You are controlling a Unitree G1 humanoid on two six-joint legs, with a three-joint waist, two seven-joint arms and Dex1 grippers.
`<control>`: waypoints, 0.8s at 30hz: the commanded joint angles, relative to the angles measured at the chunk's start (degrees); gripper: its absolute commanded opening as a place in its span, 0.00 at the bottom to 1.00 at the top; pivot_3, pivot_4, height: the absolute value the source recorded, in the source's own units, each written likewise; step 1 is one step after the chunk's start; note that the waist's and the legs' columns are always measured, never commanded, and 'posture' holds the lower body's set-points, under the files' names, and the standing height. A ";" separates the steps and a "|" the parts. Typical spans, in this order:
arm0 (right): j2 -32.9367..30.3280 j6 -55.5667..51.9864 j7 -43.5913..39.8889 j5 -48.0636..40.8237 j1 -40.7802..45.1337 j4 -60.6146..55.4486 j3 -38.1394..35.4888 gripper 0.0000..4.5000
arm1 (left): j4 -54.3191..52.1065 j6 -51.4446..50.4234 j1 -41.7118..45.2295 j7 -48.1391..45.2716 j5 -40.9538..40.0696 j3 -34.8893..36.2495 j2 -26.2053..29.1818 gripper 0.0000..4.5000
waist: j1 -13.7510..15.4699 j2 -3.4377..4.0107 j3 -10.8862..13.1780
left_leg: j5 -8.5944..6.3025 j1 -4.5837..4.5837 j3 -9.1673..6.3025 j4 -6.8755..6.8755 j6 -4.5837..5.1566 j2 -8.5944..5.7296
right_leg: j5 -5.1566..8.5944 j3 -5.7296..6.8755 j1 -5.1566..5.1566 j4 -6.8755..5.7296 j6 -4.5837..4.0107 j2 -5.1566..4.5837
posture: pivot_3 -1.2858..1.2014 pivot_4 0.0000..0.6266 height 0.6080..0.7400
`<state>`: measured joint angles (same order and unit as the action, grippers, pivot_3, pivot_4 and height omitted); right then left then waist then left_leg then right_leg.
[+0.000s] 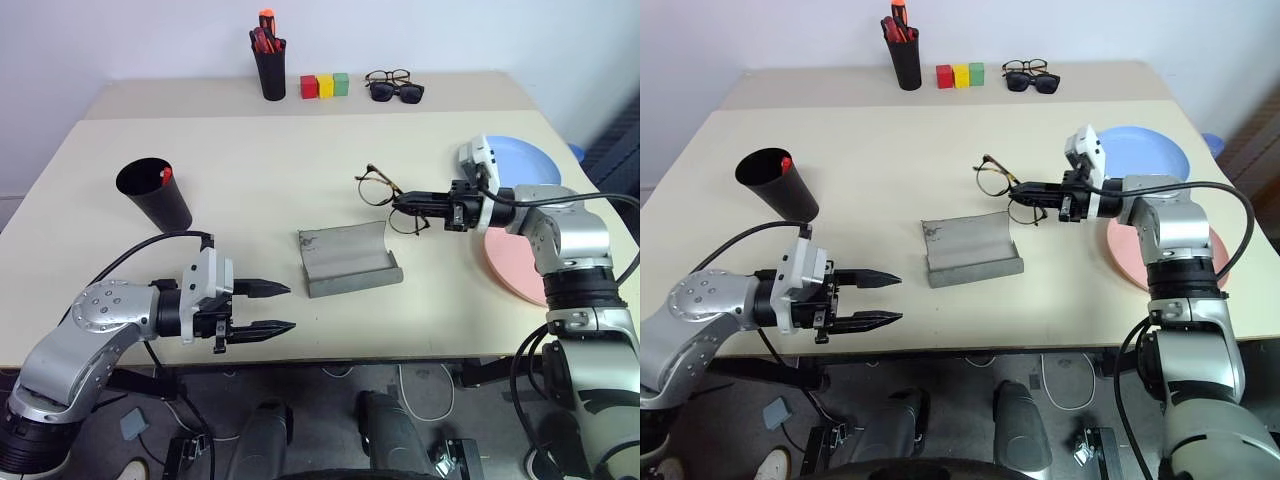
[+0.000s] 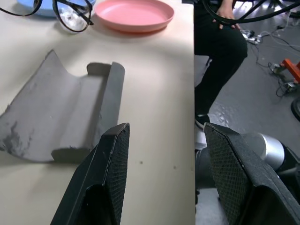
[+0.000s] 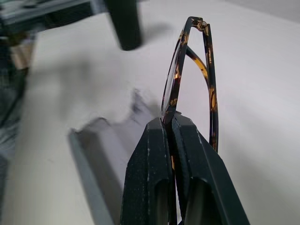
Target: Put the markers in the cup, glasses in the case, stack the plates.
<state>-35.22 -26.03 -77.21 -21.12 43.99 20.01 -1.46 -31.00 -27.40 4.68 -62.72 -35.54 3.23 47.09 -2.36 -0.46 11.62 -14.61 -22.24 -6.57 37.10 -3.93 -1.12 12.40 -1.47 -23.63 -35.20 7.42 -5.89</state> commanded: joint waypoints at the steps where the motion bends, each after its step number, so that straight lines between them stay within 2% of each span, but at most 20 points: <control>1: 1.20 -0.32 -0.67 -2.83 -1.46 -8.08 1.01 0.00 | -0.77 1.42 -0.66 -0.20 -0.16 2.14 0.73 0.57 | -0.09 0.00 0.00 | 0.00 0.00 0.00 0.00 0.00 0.00 | 0.00 0.00 0.00 0.00 0.00 0.00 | 0.52 0.24 1.00; 9: 1.65 1.83 -1.88 -0.58 -4.49 -11.32 7.28 0.00 | -1.28 1.64 -2.56 0.16 -0.21 3.75 1.35 0.57 | -0.12 0.01 0.00 | 0.00 0.00 0.00 -0.01 0.00 0.00 | 0.00 0.00 -0.03 0.00 -0.01 0.00 | 0.52 0.24 1.00; 18: 5.61 10.56 0.07 2.36 -3.22 -5.26 8.69 0.00 | -3.45 1.49 -5.12 2.10 -0.56 4.86 1.23 0.57 | -0.18 0.02 0.01 | 0.00 0.00 0.00 -0.04 0.00 0.01 | 0.00 0.00 -0.05 0.00 -0.02 0.00 | 0.52 0.24 1.00; 24: 6.40 12.61 -0.49 2.83 -2.30 -2.78 9.28 0.00 | -4.48 1.30 -6.19 3.23 -0.92 5.48 1.16 0.57 | -0.16 0.01 0.01 | 0.00 0.00 0.00 -0.02 0.00 0.01 | 0.00 0.00 -0.05 -0.01 -0.03 0.00 | 0.52 0.24 1.00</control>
<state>-29.40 -15.03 -77.43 -18.30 40.43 17.27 8.14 -32.93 -26.71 -1.51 -59.72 -35.57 6.71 48.00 -2.51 -0.44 11.63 -14.61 -22.24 -6.57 37.07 -3.93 -1.12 12.40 -1.47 -23.68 -35.21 7.39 -5.88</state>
